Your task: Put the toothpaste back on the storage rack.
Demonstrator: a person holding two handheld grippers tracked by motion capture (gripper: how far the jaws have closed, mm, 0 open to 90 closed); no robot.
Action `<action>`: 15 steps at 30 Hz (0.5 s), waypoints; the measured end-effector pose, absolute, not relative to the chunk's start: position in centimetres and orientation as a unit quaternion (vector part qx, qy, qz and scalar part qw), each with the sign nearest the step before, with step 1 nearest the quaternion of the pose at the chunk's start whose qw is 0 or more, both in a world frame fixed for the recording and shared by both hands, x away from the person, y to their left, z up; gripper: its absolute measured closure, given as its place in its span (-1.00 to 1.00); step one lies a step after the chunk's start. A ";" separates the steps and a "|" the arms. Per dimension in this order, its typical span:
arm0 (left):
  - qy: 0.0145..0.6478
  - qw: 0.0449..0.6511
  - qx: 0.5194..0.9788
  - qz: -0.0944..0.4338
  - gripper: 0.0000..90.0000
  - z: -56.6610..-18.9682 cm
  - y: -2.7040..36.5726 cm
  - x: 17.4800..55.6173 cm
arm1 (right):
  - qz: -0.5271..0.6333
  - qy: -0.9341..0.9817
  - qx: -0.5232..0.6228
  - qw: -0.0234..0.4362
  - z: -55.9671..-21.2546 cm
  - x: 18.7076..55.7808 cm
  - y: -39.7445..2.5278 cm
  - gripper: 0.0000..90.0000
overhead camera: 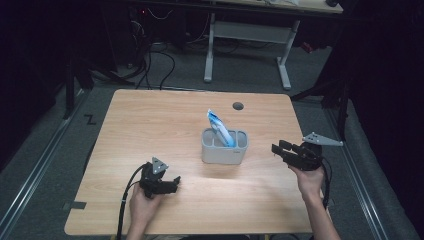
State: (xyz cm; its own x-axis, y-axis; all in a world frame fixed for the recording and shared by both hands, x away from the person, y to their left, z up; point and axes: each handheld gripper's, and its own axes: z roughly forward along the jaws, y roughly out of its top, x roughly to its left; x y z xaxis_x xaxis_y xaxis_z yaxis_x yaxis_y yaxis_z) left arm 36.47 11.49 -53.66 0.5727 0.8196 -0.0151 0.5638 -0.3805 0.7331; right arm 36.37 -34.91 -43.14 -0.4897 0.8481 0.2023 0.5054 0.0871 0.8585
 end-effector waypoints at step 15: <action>0.425 0.357 0.812 0.179 -0.62 -53.6 11.5 36.5 | 0.476 0.714 0.487 0.163 -45.5 36.1 -35.1 0.21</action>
